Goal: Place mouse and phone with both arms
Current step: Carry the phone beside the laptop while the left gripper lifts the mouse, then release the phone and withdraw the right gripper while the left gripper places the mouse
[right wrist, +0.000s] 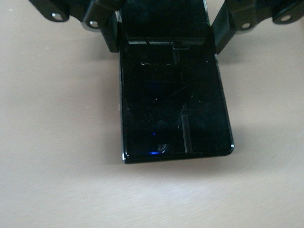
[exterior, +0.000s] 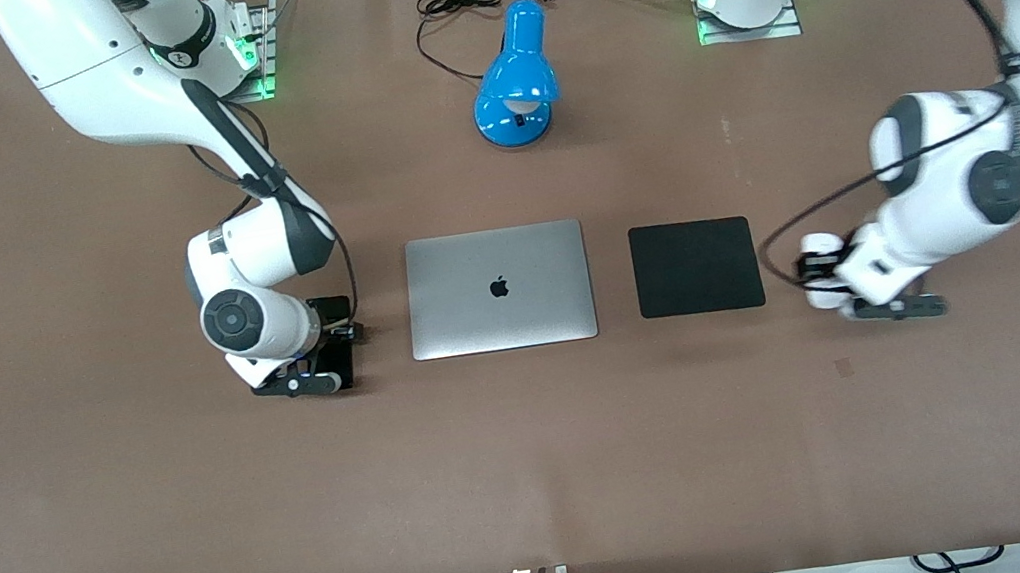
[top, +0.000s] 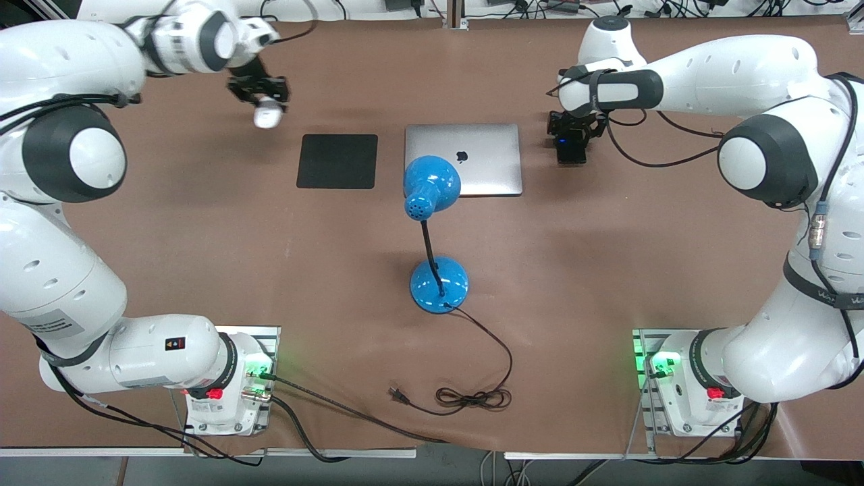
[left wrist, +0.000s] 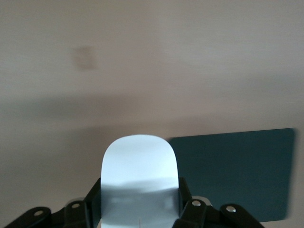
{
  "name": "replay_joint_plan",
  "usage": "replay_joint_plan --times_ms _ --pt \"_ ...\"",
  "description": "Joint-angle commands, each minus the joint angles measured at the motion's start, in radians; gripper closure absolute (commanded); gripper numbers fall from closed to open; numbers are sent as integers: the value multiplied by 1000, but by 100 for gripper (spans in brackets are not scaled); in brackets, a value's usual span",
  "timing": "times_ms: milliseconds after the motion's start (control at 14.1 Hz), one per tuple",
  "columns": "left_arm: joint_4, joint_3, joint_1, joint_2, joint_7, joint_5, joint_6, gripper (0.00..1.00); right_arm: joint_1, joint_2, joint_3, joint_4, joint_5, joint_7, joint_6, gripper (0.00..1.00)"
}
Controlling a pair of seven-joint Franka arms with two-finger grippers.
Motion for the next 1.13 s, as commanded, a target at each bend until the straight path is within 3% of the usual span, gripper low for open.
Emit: replay_joint_plan --times_ms 0,71,142,212,283,425,566,850,991,1062 --pt "11 -1 -101 48 -154 32 -1 67 43 0 -8 20 -25 -15 -10 75" --pt "-6 -3 -127 61 -186 64 37 67 53 0 -8 20 -48 -15 -10 75" --pt "-44 -3 -137 68 -220 76 83 67 61 2 -8 18 -64 -18 -10 67" --pt "-82 -3 -149 68 -249 78 153 67 59 5 -8 20 -53 -9 -10 13" --pt "-119 -1 -178 66 -291 80 201 67 55 5 -8 18 -53 -3 -10 0" --pt "-149 0 -195 66 -325 80 230 67 41 -7 -18 26 -50 47 -13 0" --pt "-155 2 -195 68 -325 80 238 67 -28 -82 -20 53 -50 46 -60 0" --pt "-156 2 -195 100 -329 80 247 63 -146 -204 -21 171 -52 43 -313 0" --pt "-156 3 -193 100 -329 80 247 31 -200 -236 -20 224 -50 35 -391 0" --pt "-156 5 -193 100 -329 80 247 2 -230 -260 -20 236 -50 6 -430 0"
